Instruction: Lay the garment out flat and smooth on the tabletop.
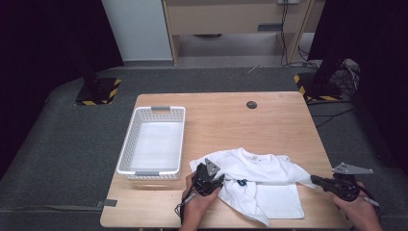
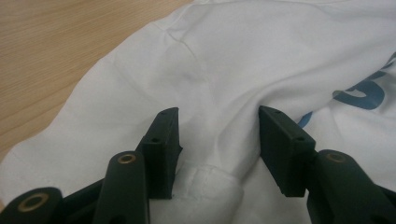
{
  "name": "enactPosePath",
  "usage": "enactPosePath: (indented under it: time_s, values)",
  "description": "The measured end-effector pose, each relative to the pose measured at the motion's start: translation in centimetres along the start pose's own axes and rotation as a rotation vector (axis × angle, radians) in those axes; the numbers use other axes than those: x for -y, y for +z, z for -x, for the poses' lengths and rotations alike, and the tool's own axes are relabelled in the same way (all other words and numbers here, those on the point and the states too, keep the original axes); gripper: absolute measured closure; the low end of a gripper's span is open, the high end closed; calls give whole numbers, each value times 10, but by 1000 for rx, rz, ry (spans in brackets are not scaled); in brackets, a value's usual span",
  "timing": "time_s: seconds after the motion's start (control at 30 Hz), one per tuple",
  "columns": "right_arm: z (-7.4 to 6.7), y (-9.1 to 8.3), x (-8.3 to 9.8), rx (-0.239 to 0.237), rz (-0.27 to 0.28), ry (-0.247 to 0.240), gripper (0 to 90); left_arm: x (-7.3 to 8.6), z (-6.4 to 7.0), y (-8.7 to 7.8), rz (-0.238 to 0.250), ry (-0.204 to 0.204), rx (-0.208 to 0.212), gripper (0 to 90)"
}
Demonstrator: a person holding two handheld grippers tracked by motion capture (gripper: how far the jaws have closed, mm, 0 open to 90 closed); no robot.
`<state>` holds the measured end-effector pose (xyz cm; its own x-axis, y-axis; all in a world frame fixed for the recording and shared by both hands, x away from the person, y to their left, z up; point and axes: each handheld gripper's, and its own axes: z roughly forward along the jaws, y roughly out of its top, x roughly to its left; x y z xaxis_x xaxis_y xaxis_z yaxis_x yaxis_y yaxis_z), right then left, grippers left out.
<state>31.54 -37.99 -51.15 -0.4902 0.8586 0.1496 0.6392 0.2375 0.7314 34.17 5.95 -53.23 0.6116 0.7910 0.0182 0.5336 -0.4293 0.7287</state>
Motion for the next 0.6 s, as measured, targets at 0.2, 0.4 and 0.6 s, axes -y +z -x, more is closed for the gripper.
enactPosePath:
  time_s: [0.2, 0.4, 0.6]
  values:
    - [12, -14, -6, 80, 55, 49, 900, -1, 10, -1, -13, 25, 32, 498]
    - [4, -14, -11, 115, 46, 9, 677, 2, 17, -11, -64, 36, 53, 471]
    - [-12, -2, -33, 43, 73, -30, 402, -16, 18, -25, -5, 47, 84, 350]
